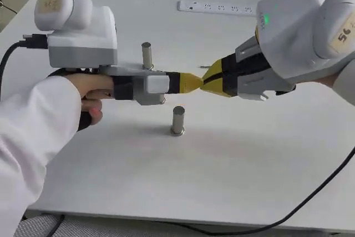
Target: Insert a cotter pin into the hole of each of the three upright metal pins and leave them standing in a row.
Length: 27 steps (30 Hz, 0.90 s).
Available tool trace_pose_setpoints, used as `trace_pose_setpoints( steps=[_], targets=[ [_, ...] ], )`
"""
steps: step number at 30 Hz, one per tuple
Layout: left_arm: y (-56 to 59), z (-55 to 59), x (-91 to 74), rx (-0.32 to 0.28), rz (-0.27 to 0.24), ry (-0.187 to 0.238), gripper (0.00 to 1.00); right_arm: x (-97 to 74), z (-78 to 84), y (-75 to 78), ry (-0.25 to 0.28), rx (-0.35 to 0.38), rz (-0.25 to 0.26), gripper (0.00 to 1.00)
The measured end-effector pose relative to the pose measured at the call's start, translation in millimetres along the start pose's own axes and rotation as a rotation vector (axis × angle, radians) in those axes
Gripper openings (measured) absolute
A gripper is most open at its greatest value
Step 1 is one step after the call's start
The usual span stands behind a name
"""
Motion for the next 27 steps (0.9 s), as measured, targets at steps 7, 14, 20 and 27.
trace_pose_setpoints(
  steps=[7, 14, 20, 27],
  targets=[
    [-0.6, 2.0, -1.5, -0.042, 0.013, -0.001, 0.08, -1.2, -4.1, -1.0, -0.018, -0.031, -0.006, 0.0],
    [1.4, 4.4, -2.1, -0.059, 0.023, -0.015, 0.01, 1.5, -5.1, -1.0, -0.036, -0.056, -0.012, 0.0],
    [3.2, 6.7, -2.7, -0.063, 0.024, -0.015, 0.01, 0.7, -6.0, -2.2, -0.047, -0.075, -0.022, 0.0],
    [3.1, 10.8, -3.9, -0.188, 0.033, 0.003, 0.0, -0.2, -6.4, -1.6, -0.045, -0.076, -0.019, 0.0]
  ],
)
Point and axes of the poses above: the centre of the closed fingertips' face, and the gripper's own axes: x roughly forward along the fingers, y roughly to its right, z roughly out of its underside, the point moved 10 cm from there along -x, roughly backward along the fingers, and after that the axes turned 7 degrees about -z, right-handed, at the moved point
